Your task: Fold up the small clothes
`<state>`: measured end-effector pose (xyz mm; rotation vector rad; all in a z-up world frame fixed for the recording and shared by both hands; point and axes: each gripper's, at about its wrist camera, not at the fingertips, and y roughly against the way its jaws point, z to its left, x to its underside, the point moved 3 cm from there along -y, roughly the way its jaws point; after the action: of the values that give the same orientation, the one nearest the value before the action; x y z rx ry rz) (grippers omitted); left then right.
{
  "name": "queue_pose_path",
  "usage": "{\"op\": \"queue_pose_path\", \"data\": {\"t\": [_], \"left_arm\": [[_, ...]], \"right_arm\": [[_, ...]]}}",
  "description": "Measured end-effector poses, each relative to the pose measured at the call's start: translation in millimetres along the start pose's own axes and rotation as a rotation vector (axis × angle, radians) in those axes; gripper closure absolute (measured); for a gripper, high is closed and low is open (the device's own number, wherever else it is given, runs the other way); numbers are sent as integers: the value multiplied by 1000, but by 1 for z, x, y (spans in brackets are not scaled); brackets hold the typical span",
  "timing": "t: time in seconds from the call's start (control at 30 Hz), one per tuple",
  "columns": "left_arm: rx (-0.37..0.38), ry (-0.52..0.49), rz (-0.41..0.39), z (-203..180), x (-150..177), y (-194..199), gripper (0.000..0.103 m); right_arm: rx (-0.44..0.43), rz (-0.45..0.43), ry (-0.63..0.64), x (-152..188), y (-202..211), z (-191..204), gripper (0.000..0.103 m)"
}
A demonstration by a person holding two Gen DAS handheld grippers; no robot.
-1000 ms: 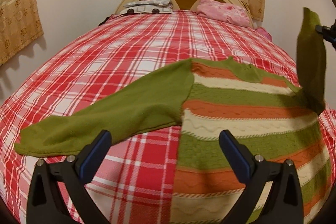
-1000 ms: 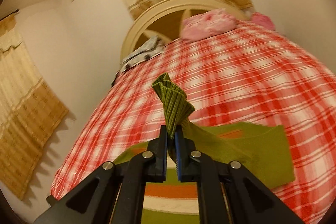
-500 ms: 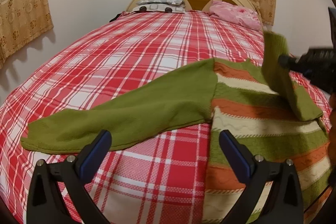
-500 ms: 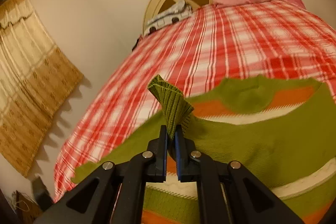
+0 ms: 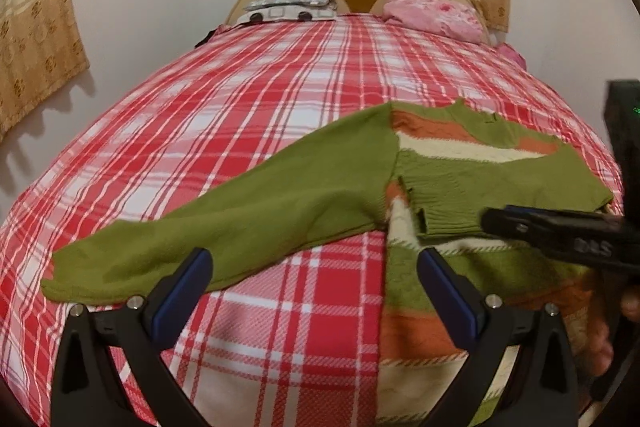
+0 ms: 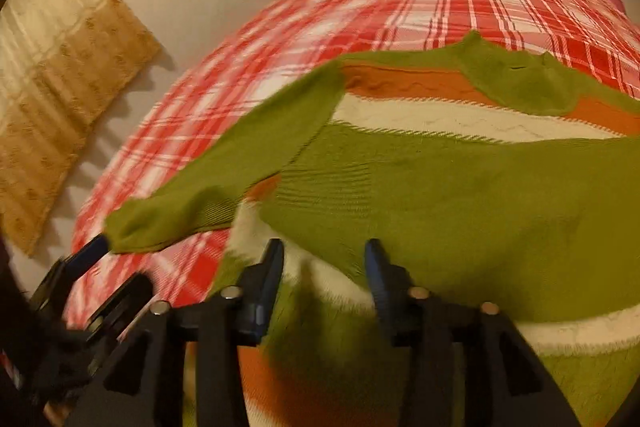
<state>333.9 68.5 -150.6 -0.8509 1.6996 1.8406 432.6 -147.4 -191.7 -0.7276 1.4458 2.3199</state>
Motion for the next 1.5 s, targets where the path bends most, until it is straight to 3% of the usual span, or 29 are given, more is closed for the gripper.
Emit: {"op": "queue_pose_path", "data": {"t": [0.27,0.43,0.57,0.6,0.7,0.77,0.83,0.9,0.97,1.2,1.27,1.3,1.33,1.4,1.5], "left_arm": [[122,-52,5,-42,-18,-20,1],[201,-88,64,-69,-19,-43,19],[240,-46,120,-75,-15,-58,27],[244,-37,134,-75,-14,-62,33],[245,-18,156,-76,-13,-71,36],[241,-13,150,-76,-14,-71,43],[218,-17,146,-74,-15,-72,77],[192,-15,140,-69,-14,-71,91],[201,13,132,-58,-14,-69,97],[239,57,126,-48,-16,-65,95],[238,58,132,-51,-16,-64,74],[246,64,138,-53,-17,-63,47],[251,72,124,-53,-17,-61,28],[257,65,79,-56,-18,-55,24],[251,30,86,-63,-18,-57,27]], "right_arm": [[121,-49,-46,32,71,-47,59],[290,-52,-67,50,103,-100,59],[326,-74,-160,72,128,-142,59],[334,-75,-161,76,130,-145,59],[339,-90,-153,88,137,-151,59],[331,-101,-154,90,139,-150,59],[317,-115,-159,91,140,-148,59],[318,-122,-158,93,141,-149,59],[323,-124,-159,92,141,-151,59],[349,-153,-200,86,147,-163,59],[358,-159,-218,84,147,-167,58],[357,-163,-227,84,147,-168,58],[354,-165,-232,83,147,-168,58],[351,-165,-227,84,145,-166,58],[348,-165,-216,85,143,-164,58]]}}
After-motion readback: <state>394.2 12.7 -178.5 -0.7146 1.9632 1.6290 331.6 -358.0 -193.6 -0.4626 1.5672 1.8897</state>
